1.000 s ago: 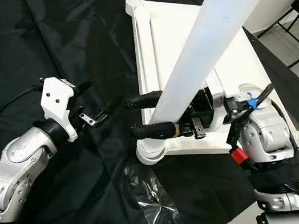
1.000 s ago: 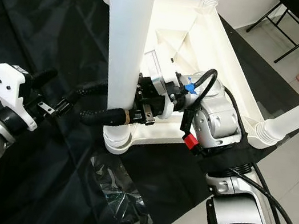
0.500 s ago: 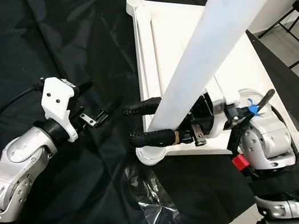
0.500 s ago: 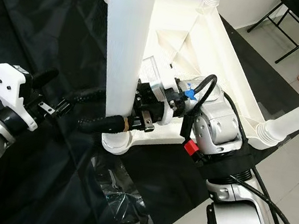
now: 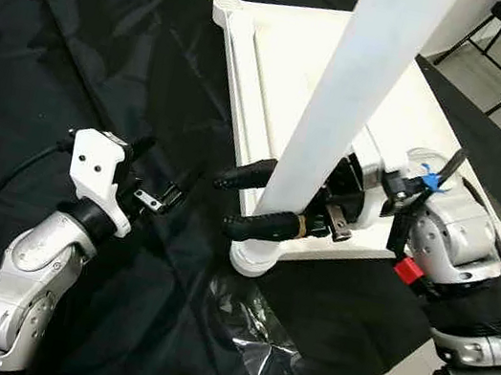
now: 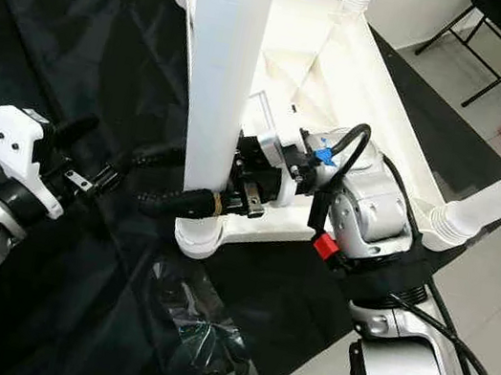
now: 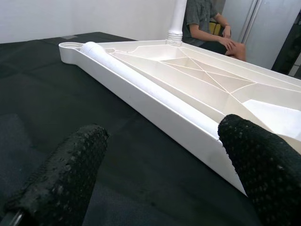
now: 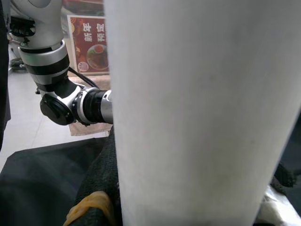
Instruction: Building children table
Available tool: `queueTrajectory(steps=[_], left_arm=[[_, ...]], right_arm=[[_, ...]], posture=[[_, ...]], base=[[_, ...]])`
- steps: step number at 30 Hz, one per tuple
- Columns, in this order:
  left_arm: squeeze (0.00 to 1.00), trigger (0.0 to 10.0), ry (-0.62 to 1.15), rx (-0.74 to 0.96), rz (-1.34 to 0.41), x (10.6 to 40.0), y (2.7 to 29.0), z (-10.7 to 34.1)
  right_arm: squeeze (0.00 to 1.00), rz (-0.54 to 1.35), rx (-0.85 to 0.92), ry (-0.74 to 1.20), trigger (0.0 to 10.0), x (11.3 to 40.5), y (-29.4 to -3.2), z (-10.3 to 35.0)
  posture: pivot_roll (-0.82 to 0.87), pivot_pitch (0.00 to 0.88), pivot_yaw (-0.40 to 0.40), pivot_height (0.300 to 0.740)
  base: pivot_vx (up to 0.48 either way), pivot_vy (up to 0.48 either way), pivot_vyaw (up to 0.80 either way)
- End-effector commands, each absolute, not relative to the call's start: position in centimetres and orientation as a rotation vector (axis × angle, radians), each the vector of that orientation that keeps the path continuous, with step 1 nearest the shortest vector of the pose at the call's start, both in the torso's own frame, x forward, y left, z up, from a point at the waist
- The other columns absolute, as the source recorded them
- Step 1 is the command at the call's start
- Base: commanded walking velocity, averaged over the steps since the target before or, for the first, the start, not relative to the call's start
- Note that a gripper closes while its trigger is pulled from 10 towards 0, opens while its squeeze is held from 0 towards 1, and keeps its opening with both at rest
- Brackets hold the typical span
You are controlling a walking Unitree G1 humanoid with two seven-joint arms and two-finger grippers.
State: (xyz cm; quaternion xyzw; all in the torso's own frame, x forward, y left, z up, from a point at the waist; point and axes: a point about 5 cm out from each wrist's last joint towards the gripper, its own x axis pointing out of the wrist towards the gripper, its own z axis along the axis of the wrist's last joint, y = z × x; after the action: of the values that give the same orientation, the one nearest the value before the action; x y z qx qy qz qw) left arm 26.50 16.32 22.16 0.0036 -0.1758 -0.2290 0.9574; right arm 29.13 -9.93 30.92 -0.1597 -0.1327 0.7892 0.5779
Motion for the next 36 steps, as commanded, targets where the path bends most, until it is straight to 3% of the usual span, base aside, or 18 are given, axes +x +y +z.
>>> queueTrajectory(steps=[1,36], left_arm=[[0.0,10.0,-0.346,0.002,-0.479,26.4,16.3,21.9],[0.0,10.0,-0.35,-0.001,-0.489,26.4,16.0,22.0]], right_arm=[[0.0,1.819,-0.376,-0.271,10.0,29.4,-10.5,30.4],[0.0,1.742,-0.387,-0.254,10.0,30.1,-11.4,30.2]], posture=[[0.04,0.279,-0.024,0.74],[0.04,0.285,-0.021,0.74]], base=[[0.0,0.0,0.0],[0.0,0.0,0.0]])
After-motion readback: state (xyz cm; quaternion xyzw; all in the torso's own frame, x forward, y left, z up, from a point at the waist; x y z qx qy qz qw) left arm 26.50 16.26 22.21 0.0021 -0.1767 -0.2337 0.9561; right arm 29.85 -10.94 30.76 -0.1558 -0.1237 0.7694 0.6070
